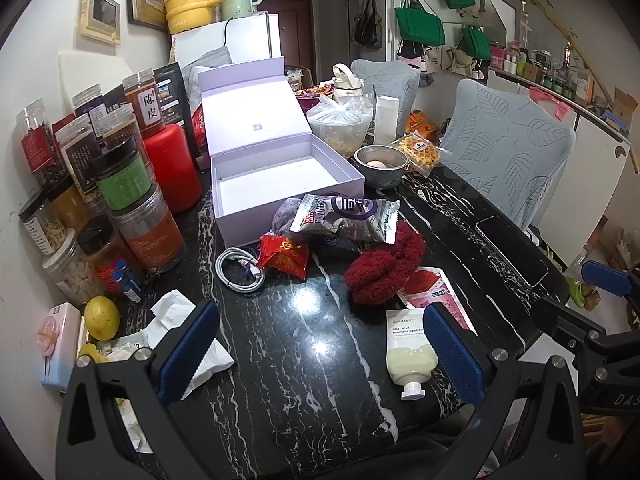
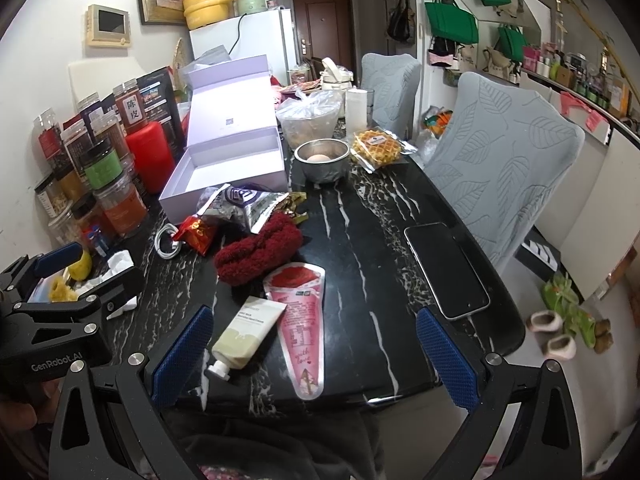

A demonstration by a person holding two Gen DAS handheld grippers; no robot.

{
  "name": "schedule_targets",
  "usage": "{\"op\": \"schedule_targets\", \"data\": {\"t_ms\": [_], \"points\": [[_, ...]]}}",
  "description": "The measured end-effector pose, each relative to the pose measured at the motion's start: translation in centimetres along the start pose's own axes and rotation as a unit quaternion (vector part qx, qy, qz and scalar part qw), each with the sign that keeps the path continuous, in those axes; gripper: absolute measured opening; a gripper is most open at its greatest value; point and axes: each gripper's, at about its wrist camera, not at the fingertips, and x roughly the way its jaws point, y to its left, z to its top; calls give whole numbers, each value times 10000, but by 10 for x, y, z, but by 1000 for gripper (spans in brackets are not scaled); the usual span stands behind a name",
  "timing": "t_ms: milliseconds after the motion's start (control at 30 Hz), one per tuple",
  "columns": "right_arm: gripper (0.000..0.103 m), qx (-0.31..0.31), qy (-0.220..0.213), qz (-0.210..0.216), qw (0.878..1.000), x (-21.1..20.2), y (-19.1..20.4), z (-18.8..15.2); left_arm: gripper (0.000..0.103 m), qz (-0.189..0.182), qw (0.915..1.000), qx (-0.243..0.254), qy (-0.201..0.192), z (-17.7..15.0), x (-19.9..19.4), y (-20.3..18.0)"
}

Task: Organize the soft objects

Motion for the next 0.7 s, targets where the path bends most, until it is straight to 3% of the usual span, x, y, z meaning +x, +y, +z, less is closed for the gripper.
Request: {"op": "schedule_targets", "data": {"t_ms": [700], "points": [[103, -9, -51, 38, 10000, -3, 2, -2, 103, -32, 10000, -45, -10, 0, -5, 2]]}}
